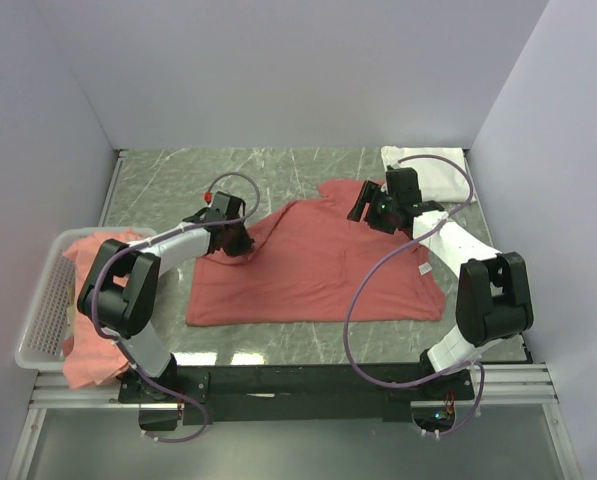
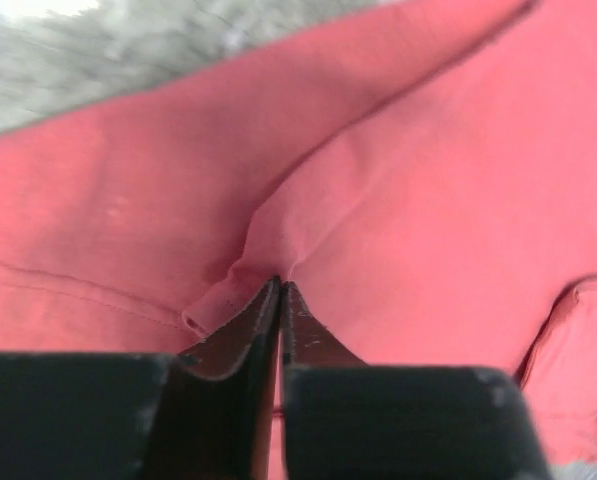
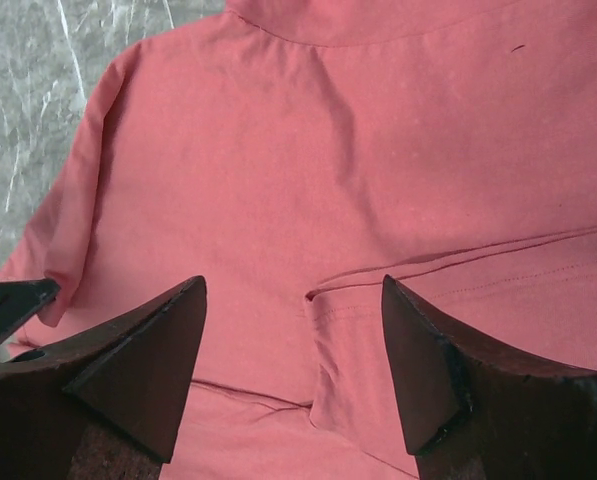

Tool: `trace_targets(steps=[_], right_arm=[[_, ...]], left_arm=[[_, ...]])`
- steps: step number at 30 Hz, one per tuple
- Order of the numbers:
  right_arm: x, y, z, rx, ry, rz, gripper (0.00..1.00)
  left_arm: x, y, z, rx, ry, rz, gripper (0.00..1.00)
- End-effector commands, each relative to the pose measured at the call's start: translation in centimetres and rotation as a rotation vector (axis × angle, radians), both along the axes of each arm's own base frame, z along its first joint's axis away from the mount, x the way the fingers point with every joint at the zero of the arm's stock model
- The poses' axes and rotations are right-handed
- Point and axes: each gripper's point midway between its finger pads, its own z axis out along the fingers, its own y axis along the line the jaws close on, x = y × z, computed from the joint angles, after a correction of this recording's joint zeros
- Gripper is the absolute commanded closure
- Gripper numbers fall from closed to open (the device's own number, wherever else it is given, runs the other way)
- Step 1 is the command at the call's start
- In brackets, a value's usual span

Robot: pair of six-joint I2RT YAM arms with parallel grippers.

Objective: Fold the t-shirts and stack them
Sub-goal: Fold the tshirt

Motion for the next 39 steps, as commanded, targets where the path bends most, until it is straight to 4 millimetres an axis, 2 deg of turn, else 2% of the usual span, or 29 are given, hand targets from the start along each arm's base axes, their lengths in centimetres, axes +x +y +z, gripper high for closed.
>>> trace_targets(steps=[1, 4, 9, 12, 18, 20, 22, 25, 28, 30, 33, 39], right_arm=[[-0.1, 0.3, 1.7, 0.003, -0.054, 0.007, 0.23], [-0.2, 0.5, 1.7, 0.005, -0.055, 0.011, 0.23], [-0.4, 0.8, 1.5, 0.004, -0.05, 0.021, 0.23], [-0.7, 0.9, 1.3, -0.001, -0.045, 0.024, 0.23], [-0.9, 0.9, 1.3, -0.003, -0.047, 0.023, 0.23], [-0.9, 0.9, 1.3, -0.001, -0.048, 0.021, 0.23], [-0.9, 0.9, 1.3, -0.002, -0.049, 0.022, 0.23], [-0.9, 1.0, 1.3, -0.004, -0.049, 0.025, 0.23], [-1.0, 1.0, 1.2, -0.004, -0.046, 0.026, 0.23], [-1.0, 1.0, 1.1, -0.003, -0.044, 0.025, 0.23], [-0.9, 1.1, 1.1, 0.0, -0.045, 0.026, 0.23], [-0.8, 1.0, 1.3, -0.006, -0.048, 0.024, 0.23]], left_arm=[[-0.1, -1.4, 1.4, -0.043, -0.053, -0.068, 0.93], [-0.9, -1.9, 1.2, -0.054, -0.052, -0.104, 0.99], [-1.9, -2.2, 0.0, -0.059, -0.026, -0.137, 0.99], [-2.4, -3.1, 0.5, -0.086, -0.031, -0.187, 0.99], [-2.7, -4.2, 3.6, -0.128, -0.1, -0.242, 0.84], [-2.6, -4.1, 4.8, -0.132, -0.125, -0.235, 0.79], [-2.8, -3.8, 5.2, -0.128, -0.122, -0.227, 0.75], [-2.3, -2.6, 5.9, -0.081, -0.137, -0.164, 0.59], [-2.1, 0.6, 5.3, 0.063, -0.099, -0.036, 0.58], [-2.3, 2.0, 4.7, 0.124, -0.071, 0.002, 0.53], [-2.1, 2.3, 3.7, 0.112, -0.042, 0.005, 0.53], [-2.4, 1.2, 1.0, 0.035, 0.032, -0.038, 0.57]])
